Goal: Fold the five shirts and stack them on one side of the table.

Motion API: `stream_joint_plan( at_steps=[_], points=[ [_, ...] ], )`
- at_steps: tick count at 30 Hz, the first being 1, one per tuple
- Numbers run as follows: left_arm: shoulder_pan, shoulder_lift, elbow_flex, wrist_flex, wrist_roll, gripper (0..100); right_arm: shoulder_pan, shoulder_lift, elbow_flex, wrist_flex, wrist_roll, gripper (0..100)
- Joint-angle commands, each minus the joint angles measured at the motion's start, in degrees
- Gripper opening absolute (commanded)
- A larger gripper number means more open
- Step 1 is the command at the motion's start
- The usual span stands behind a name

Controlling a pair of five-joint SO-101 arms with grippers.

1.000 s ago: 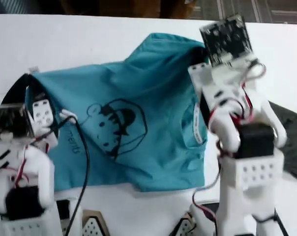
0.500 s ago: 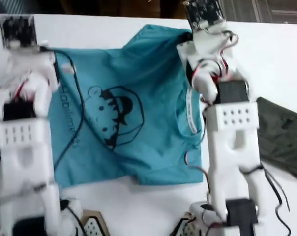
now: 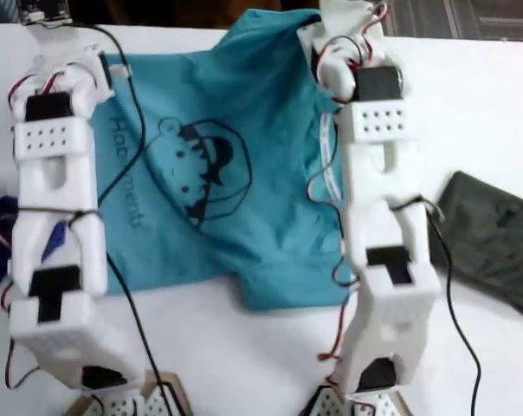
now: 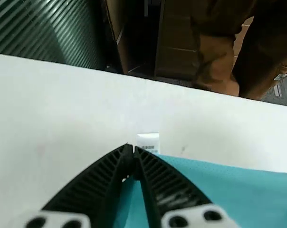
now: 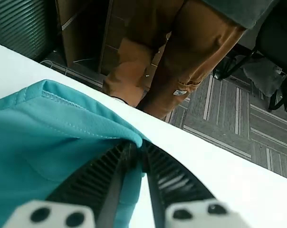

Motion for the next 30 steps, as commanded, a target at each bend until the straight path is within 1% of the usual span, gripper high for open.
stream_joint_plan(
  at_steps=[1, 5, 9, 15, 18, 22, 27, 30],
  points=[
    [-1.8, 5.8, -9.1, -0.4, 0.3, 3, 1.1, 6.5, -14.0, 2.1, -0.1, 1.8],
    [-2.4, 16.6, -18.4, 2.7, 0.3, 3, 1.2, 14.4, -23.0, 2.5, 0.0, 1.7],
    [-2.1, 28.3, -29.9, 8.8, 0.3, 3, 1.2, 19.5, -24.9, 2.6, 0.0, 1.7],
    [-2.1, 42.7, -50.3, 19.4, 0.3, 3, 1.4, 23.2, -25.0, 4.6, 0.0, 1.7],
    [-2.2, 46.8, -61.2, 28.0, 0.3, 3, 1.4, 23.3, -25.3, 7.0, 0.0, 1.7],
    [-1.2, 49.8, -72.4, 41.2, -0.1, 3, 1.1, 22.5, -28.0, 15.3, -0.1, 1.8],
    [-0.9, 50.9, -80.9, 53.6, -0.6, 3, 0.9, 22.1, -33.5, 26.8, -0.4, 1.8],
    [-0.4, 50.8, -82.1, 60.4, -5.1, 3, 0.8, 22.2, -38.2, 33.2, -0.4, 1.8]
  ],
)
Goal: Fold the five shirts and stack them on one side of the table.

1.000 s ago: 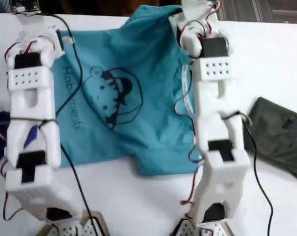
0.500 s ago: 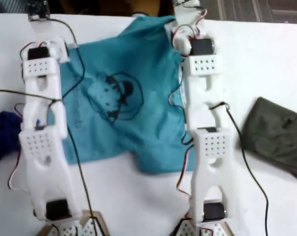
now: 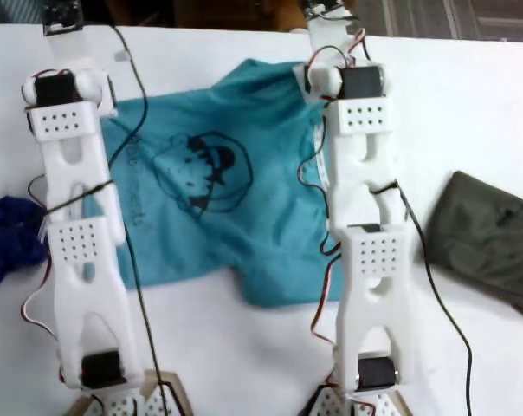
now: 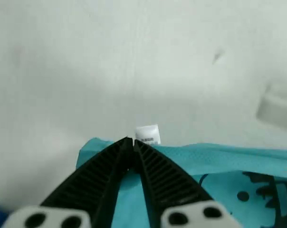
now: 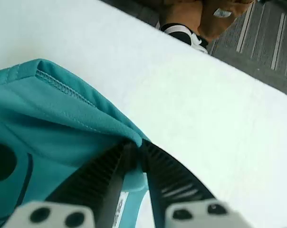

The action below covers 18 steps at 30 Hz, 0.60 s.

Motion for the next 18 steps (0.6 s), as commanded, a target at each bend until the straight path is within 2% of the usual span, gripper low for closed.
stream_joint_plan(
  at_steps=[1, 7, 10, 13, 18],
  points=[
    [0.8, -1.0, -2.8, 6.7, -4.6, 3, 0.7, -2.0, -6.9, 7.2, -0.4, 1.8],
    [-1.1, -2.1, -2.9, 6.7, -6.4, 3, 0.7, -1.7, -14.4, 17.6, -0.4, 1.8],
    [-0.6, -6.2, 0.3, 6.7, -6.7, 3, 1.0, -2.8, -14.9, 18.8, -0.4, 1.8],
    [0.6, -13.3, 11.2, 6.7, -8.3, 2, 1.5, -5.4, -13.4, 18.9, -0.7, 1.8],
    [1.4, -29.9, 40.1, 6.4, -8.4, 2, 1.6, -12.4, -5.2, 18.9, -6.2, 1.8]
  ],
)
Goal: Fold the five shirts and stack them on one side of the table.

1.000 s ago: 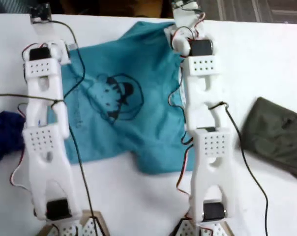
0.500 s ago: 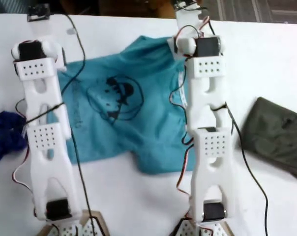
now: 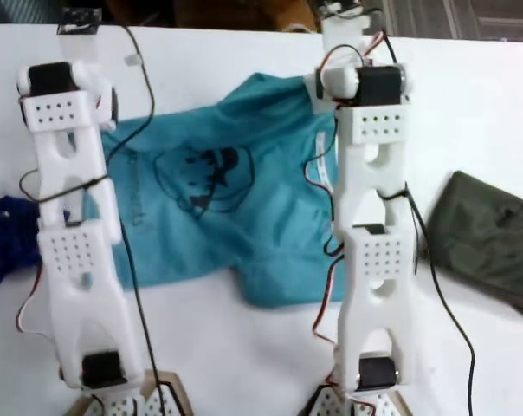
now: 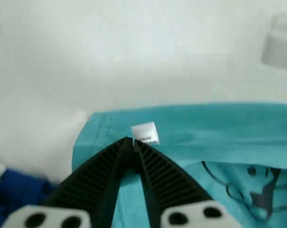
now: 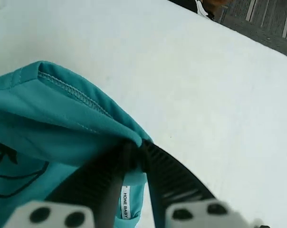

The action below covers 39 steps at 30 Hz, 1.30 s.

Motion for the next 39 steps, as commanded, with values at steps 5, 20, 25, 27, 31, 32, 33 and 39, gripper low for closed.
stream_joint_plan(
  at_steps=[5, 20, 25, 27, 31, 32, 33, 39],
  points=[
    [-1.6, -27.3, 37.1, 0.5, -0.8, 3, 0.7, -18.2, 21.1, 1.3, -2.2, 1.8],
    [-2.3, -45.6, 72.9, -0.1, -20.3, 3, 5.5, -53.1, 82.3, -2.8, 9.7, 1.9],
    [-2.2, -45.8, 79.1, -0.2, -24.6, 3, 6.4, -59.6, 96.1, -7.5, 14.1, 1.9],
    [-2.2, -45.7, 80.3, -0.6, -24.9, 3, 6.1, -61.1, 100.0, -9.5, 14.1, 1.9],
    [-2.2, -45.7, 80.8, -1.3, -24.9, 3, 6.1, -61.7, 105.6, -13.2, 14.1, 1.9],
    [-2.1, -45.7, 80.8, -1.2, -24.9, 3, 6.2, -61.7, 106.7, -13.8, 14.1, 1.9],
    [-2.0, -45.7, 80.8, -1.2, -24.9, 3, 6.2, -61.7, 107.8, -14.6, 14.1, 1.9],
    [-2.0, -45.7, 80.2, -2.6, -24.9, 3, 6.0, -61.6, 112.8, -19.8, 14.2, 1.9]
  ],
)
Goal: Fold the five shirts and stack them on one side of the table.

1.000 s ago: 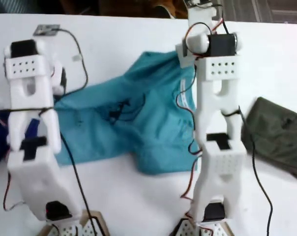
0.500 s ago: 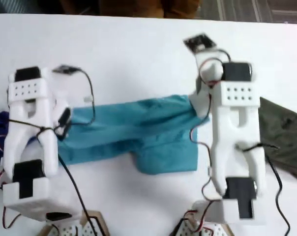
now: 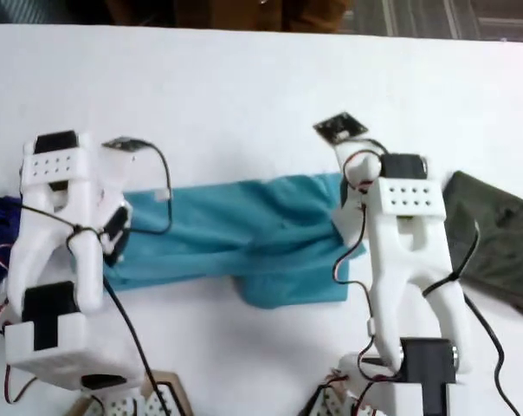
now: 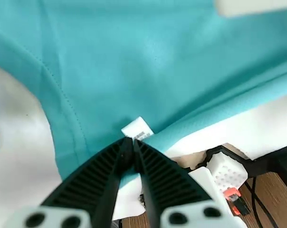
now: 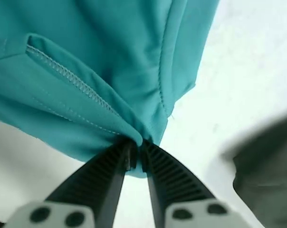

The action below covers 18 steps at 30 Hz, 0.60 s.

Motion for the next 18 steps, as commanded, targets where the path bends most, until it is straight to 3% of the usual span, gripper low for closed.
stream_joint_plan(
  at_steps=[1, 5, 13, 18],
  points=[
    [-0.4, -2.6, -0.7, -1.7, -0.5, 3, 0.7, -2.4, 1.4, -2.2, 0.6, 1.9],
    [-0.4, -2.6, -0.7, -2.0, -0.5, 4, 0.7, -2.4, 4.3, -2.2, 6.8, 1.9],
    [-0.7, -2.7, -4.2, -1.8, -0.4, 17, 1.1, -2.3, 5.3, -2.2, 12.2, 2.2],
    [-0.4, -2.5, -10.6, -2.5, 0.0, 19, 0.7, -2.3, 5.3, -0.3, 13.2, 17.2]
  ],
)
